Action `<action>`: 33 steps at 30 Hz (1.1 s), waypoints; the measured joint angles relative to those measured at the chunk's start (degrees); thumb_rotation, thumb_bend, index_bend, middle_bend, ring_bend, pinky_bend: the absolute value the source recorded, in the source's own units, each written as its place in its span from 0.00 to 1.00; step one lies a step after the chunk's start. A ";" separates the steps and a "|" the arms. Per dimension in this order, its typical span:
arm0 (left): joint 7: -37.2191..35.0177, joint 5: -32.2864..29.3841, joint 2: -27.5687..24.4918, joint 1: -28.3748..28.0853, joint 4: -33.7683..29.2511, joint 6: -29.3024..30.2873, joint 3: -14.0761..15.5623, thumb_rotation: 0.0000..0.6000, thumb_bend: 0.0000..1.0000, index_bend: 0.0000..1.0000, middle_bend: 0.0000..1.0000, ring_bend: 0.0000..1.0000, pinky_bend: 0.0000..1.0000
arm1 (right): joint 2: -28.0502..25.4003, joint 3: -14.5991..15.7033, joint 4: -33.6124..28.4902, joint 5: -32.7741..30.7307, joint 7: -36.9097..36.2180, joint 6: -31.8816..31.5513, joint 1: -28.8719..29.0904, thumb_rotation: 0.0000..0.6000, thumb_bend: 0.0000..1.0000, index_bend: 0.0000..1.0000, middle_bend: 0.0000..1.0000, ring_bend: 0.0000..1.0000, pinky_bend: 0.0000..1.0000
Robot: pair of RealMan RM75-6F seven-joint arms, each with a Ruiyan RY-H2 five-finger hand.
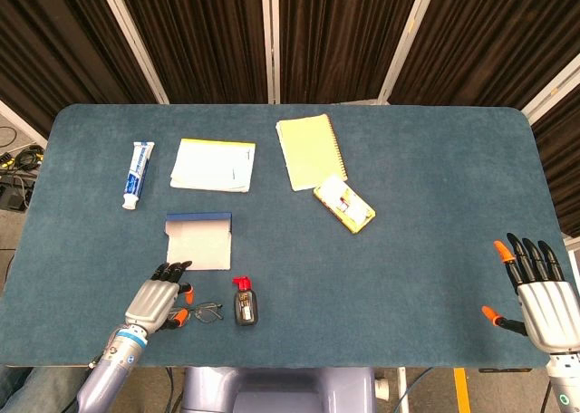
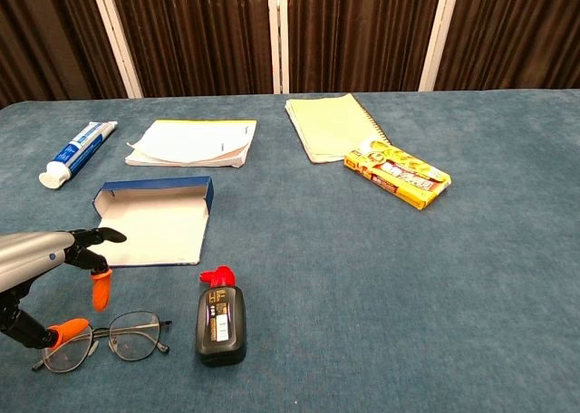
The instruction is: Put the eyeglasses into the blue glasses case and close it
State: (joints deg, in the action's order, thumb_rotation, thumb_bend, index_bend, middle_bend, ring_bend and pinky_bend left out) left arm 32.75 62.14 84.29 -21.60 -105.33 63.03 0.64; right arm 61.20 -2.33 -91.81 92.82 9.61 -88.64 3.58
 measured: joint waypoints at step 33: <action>0.17 -5.04 3.59 -2.95 2.37 -0.70 0.85 1.00 0.46 0.52 0.00 0.00 0.00 | 0.05 0.21 0.33 -0.33 -0.18 0.77 0.30 1.00 0.00 0.00 0.00 0.00 0.00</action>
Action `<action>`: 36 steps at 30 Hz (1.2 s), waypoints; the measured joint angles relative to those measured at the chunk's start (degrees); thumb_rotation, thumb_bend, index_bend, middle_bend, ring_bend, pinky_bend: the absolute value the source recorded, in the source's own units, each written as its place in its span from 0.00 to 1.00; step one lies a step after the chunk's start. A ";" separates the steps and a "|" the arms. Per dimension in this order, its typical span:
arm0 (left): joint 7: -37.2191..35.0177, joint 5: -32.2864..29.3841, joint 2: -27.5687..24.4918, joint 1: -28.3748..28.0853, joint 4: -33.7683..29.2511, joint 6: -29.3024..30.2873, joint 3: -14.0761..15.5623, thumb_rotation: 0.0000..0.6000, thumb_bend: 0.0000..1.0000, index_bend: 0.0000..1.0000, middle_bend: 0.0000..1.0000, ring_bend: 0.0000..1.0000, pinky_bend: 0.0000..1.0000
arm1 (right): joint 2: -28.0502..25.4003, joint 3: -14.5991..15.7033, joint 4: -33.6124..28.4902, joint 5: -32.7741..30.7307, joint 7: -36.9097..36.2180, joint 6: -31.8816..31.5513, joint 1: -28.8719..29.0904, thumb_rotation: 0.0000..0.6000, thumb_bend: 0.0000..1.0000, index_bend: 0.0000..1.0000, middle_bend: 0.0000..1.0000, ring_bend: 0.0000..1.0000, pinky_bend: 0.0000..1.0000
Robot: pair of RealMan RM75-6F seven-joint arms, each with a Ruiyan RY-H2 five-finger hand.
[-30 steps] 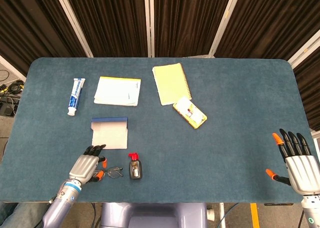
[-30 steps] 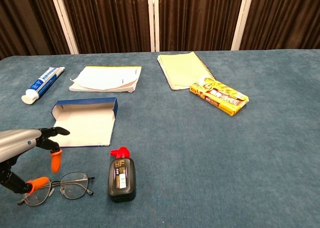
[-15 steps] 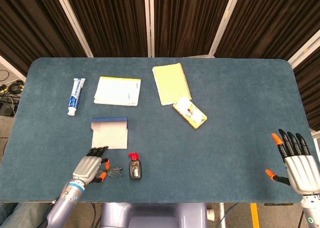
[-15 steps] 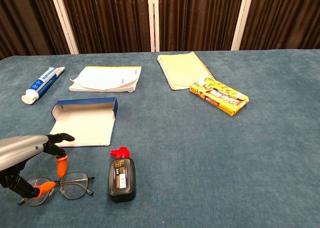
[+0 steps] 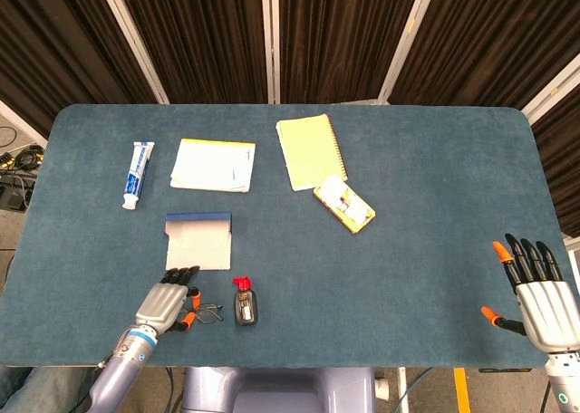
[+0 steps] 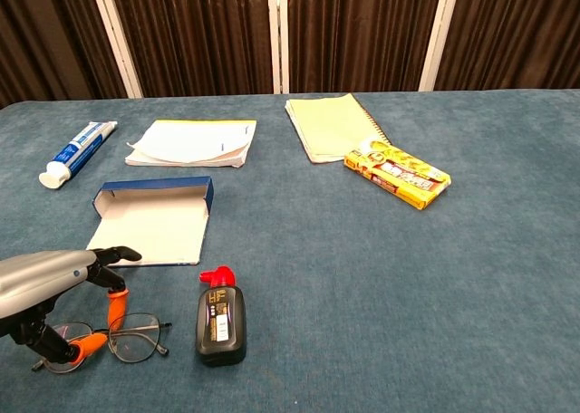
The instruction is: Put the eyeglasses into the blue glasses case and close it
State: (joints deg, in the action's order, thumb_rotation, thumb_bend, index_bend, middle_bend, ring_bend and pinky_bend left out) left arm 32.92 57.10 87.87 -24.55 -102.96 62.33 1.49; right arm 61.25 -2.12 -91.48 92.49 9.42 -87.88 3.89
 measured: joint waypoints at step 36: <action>-1.09 -1.46 -3.00 -7.23 3.01 -0.92 -9.35 1.00 0.54 0.63 0.00 0.00 0.00 | 0.82 -0.06 0.32 -1.18 2.11 1.30 0.40 1.00 0.00 0.00 0.00 0.00 0.00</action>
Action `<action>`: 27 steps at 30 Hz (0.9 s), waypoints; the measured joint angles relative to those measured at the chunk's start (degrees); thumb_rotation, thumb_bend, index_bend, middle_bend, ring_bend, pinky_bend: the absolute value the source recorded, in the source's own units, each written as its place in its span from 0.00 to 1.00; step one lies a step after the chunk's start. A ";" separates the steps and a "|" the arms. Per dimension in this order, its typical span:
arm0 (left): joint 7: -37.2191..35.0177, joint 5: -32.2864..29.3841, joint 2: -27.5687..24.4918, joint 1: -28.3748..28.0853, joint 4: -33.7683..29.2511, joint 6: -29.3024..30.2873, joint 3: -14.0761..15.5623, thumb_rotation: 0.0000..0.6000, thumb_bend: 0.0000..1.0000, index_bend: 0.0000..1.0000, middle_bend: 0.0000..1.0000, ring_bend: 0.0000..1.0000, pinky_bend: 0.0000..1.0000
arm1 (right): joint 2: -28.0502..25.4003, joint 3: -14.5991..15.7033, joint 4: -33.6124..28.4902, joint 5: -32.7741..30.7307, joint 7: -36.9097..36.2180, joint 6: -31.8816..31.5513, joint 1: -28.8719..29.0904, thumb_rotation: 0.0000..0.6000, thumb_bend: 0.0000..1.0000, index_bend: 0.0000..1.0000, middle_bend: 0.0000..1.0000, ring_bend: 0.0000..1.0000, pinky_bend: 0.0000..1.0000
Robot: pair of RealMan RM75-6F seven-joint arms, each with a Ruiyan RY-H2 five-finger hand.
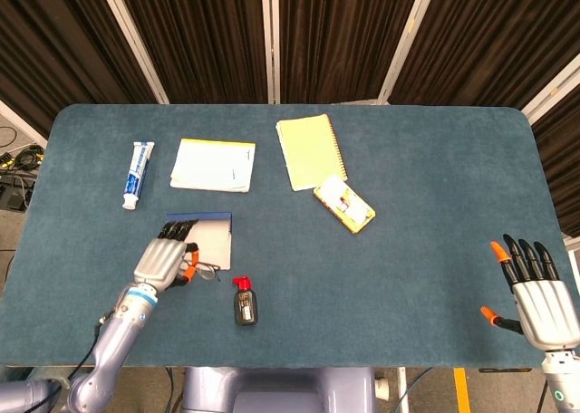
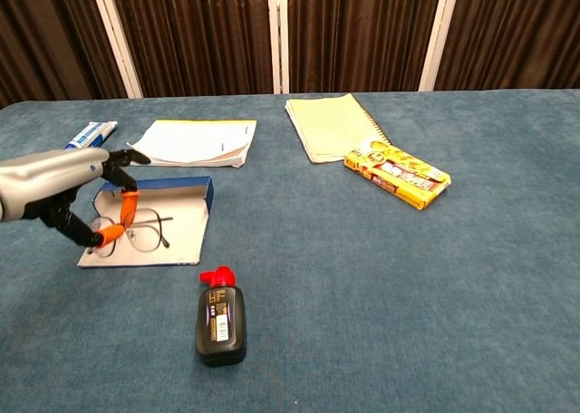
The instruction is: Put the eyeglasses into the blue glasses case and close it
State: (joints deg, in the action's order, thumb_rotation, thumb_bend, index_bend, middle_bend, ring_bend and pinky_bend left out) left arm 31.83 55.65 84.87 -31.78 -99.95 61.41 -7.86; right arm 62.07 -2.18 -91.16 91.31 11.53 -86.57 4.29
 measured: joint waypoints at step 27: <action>-7.45 -3.09 8.05 -9.62 24.95 -10.23 -3.75 1.00 0.55 0.64 0.00 0.00 0.00 | 1.23 -1.12 0.81 -3.54 2.26 2.27 1.03 1.00 0.00 0.00 0.00 0.00 0.00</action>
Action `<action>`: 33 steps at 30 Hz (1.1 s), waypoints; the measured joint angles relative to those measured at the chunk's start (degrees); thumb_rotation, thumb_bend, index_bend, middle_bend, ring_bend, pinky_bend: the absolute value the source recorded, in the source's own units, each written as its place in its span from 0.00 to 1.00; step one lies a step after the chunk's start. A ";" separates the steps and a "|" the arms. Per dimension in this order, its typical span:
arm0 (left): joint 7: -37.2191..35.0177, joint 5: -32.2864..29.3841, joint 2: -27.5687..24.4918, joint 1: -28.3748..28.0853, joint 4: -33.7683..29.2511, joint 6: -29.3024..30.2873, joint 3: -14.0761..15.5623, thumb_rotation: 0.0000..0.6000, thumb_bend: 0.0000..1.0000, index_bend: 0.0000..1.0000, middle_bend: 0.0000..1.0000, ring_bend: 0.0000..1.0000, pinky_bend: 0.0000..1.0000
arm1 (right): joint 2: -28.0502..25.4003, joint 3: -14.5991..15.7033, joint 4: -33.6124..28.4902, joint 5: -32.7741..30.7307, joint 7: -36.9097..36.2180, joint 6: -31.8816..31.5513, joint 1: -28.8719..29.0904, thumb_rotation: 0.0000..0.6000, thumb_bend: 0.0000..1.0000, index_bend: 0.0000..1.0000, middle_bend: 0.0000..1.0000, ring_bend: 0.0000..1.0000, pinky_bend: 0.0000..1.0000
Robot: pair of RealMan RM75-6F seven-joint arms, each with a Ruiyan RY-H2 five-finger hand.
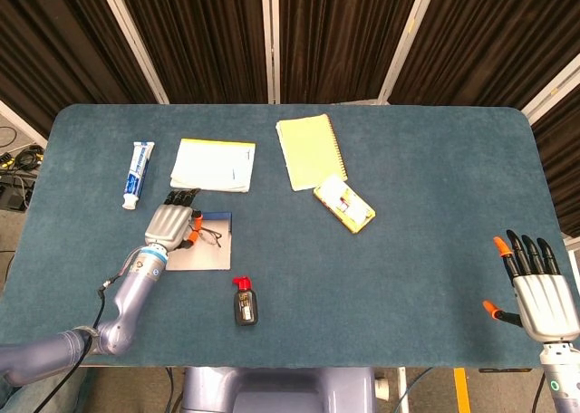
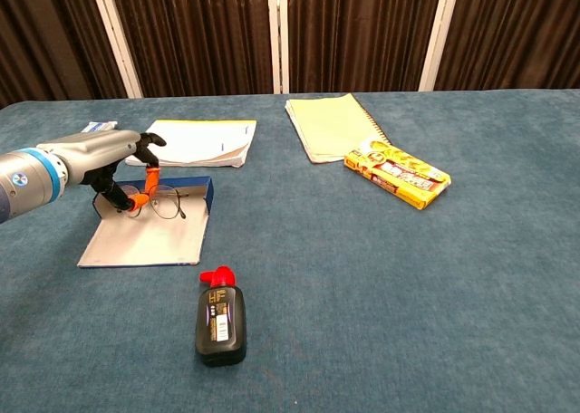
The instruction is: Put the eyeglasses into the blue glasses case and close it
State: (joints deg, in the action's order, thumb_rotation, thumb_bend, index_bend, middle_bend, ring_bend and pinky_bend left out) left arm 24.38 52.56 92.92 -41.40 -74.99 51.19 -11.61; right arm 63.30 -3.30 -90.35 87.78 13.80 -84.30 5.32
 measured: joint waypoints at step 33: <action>-2.38 3.06 0.72 -1.38 4.40 -1.16 1.77 1.00 0.26 0.00 0.00 0.00 0.00 | -0.30 -0.20 -0.24 -0.82 -0.49 -0.26 -0.02 1.00 0.00 0.00 0.00 0.00 0.00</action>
State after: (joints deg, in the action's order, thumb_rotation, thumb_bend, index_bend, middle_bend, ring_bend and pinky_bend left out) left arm 22.00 55.62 93.64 -42.78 -70.59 50.02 -9.84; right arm 63.00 -3.50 -90.59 86.96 13.31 -84.56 5.29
